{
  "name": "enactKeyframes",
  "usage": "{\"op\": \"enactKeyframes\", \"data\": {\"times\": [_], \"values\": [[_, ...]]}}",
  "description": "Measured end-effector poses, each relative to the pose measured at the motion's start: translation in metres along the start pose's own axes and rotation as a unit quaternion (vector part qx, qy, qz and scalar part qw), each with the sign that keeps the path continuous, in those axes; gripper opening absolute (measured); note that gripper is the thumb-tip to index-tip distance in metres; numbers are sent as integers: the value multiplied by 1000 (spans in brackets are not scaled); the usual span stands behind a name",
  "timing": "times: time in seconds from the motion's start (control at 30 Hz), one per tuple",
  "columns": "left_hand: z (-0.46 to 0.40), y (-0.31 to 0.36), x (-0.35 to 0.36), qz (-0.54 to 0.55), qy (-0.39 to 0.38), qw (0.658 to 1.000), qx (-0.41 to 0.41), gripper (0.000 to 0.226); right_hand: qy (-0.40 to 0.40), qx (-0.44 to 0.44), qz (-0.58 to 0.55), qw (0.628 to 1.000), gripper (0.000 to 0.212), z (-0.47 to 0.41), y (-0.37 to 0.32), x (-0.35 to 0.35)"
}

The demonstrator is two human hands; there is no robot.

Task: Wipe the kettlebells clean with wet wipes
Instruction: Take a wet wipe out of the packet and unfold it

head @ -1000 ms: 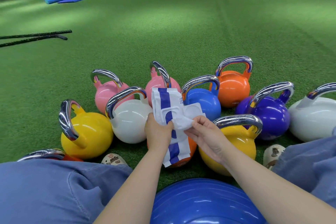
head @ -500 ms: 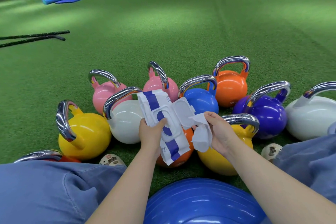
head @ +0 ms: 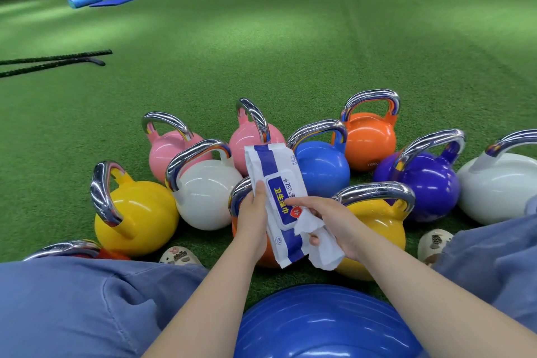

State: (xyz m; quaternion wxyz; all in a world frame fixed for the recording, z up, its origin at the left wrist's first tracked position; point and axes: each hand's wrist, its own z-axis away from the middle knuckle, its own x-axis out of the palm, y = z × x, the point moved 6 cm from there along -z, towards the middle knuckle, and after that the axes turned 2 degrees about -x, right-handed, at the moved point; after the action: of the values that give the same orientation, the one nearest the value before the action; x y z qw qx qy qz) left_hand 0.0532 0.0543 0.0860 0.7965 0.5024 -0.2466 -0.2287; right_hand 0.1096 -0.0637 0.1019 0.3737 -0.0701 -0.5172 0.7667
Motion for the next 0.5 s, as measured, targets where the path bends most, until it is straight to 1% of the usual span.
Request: {"op": "enactKeyframes", "data": {"times": [0.07,0.1,0.17,0.23,0.37,0.5], "values": [[2,1,3,-19,-27,999,20,15,6,-8,10,1000,33,-3,1,-2],[3,1,4,-29,-37,998,30,11,7,-11,17,1000,32,-5,2,-3],[5,0,3,-37,-44,998,37,24,1,-11,28,1000,33,-6,3,-4],[5,-1,1,-43,-40,998,37,30,11,-10,20,1000,34,-8,4,-8],[0,-4,-4,-49,-18,998,28,25,64,-15,-34,997,32,-10,4,-20],[-1,-4,-6,-63,-10,998,27,21,147,-14,-74,986,22,-8,3,-35]]}}
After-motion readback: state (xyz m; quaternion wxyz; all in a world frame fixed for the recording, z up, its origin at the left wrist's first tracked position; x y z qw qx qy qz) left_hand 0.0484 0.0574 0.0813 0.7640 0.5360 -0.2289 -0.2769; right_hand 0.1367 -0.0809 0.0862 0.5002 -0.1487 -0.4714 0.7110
